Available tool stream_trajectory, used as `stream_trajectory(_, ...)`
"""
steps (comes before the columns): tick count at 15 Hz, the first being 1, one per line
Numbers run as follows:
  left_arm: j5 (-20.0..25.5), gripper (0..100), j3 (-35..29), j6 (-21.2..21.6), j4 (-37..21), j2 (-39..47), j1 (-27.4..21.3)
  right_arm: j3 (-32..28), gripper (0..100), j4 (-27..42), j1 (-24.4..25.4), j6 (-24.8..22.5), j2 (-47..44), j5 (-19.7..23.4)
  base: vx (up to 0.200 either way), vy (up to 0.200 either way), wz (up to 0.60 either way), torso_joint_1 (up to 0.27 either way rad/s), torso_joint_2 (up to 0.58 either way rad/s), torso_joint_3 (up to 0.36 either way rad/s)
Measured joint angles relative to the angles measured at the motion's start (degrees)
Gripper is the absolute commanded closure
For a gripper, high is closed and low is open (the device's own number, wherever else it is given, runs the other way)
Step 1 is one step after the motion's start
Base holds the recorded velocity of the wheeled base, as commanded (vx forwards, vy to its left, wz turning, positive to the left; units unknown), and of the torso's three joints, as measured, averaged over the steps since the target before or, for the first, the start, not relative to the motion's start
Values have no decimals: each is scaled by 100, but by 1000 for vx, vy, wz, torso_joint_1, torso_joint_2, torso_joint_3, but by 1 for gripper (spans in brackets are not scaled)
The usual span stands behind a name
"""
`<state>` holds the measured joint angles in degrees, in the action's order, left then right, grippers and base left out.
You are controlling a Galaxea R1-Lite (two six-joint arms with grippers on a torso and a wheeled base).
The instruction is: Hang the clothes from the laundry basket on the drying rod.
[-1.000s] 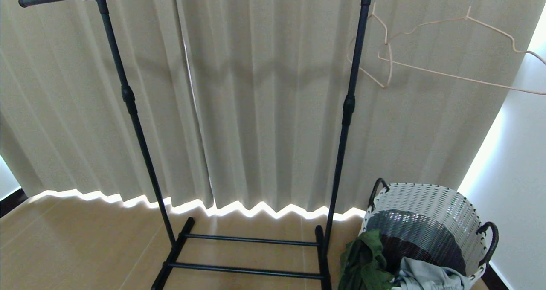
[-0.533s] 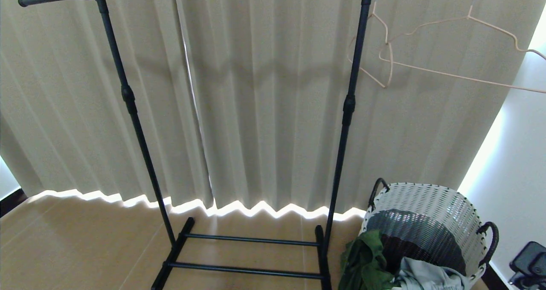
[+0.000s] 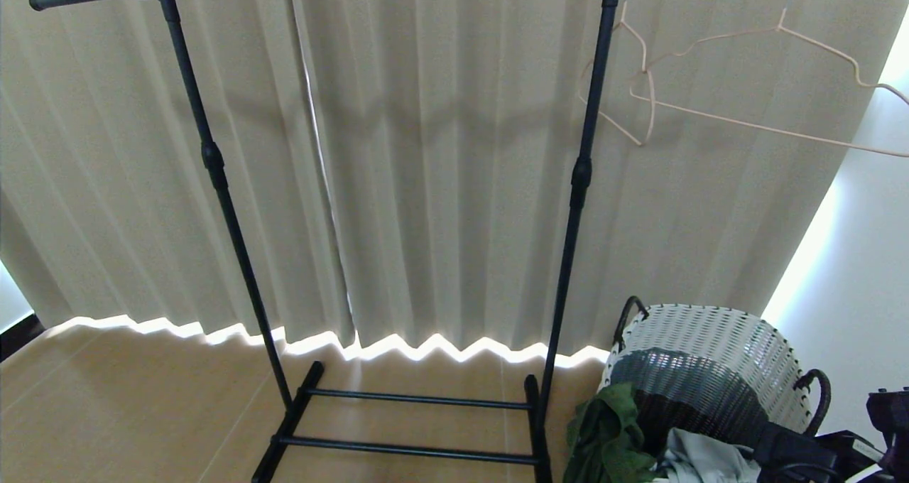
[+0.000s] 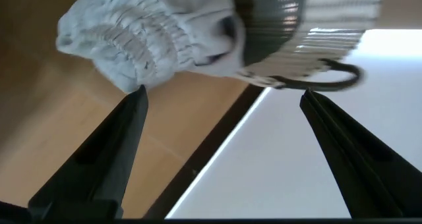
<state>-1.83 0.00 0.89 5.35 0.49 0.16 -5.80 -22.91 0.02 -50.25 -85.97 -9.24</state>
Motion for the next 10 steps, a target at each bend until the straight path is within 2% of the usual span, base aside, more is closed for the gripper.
stream_trajectory(5,0,0,0,0,0,0,0,212,0,-855,50,-5,-829,11,0,0,0,0,0,0)
stream_trajectory(8,0,0,0,-2,0,0,0,396,0,-917,245,-9,-909,84,0,0,0,0,0,0)
stream_trajectory(10,0,0,0,-2,0,0,0,443,0,-914,631,17,-887,98,0,0,0,0,0,0)
